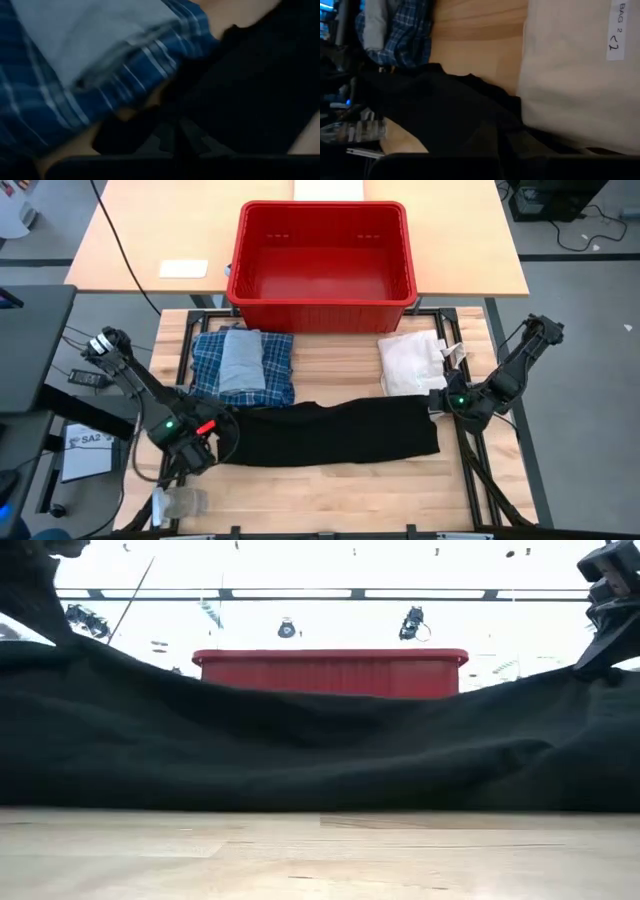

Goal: Fold Laundry from Bin
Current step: Fold the black shirt

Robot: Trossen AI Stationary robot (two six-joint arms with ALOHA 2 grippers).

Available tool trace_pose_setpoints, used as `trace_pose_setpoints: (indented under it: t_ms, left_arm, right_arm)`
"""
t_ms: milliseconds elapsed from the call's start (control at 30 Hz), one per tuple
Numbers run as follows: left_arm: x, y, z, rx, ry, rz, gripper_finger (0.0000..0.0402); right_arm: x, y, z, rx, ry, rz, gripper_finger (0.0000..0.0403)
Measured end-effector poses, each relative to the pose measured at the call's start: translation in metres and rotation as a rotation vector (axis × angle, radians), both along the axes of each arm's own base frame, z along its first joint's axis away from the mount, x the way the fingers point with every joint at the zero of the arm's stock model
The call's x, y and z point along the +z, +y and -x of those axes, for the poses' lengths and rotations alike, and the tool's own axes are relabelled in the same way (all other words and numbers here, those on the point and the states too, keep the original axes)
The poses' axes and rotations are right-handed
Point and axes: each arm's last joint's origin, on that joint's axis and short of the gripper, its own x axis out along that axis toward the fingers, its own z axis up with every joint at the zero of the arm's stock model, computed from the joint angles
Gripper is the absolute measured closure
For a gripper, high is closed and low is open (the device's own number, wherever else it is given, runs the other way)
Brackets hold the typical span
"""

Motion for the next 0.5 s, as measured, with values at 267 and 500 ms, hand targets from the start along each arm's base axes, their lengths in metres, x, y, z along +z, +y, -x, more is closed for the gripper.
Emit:
trace_pose_setpoints:
  t_ms: [267, 500]
  left_arm:
    - [-0.002, 0.023, -0.016, 0.095, 0.083, -0.062, 0.0371]
    - [-0.003, 0.037, -0.02, 0.192, 0.184, 0.015, 0.0279]
  right_arm:
    - [-0.001, -0.004, -0.008, -0.019, 0.052, -0.008, 0.037]
    - [0.003, -0.008, -0.011, -0.073, 0.036, -0.058, 0.0281]
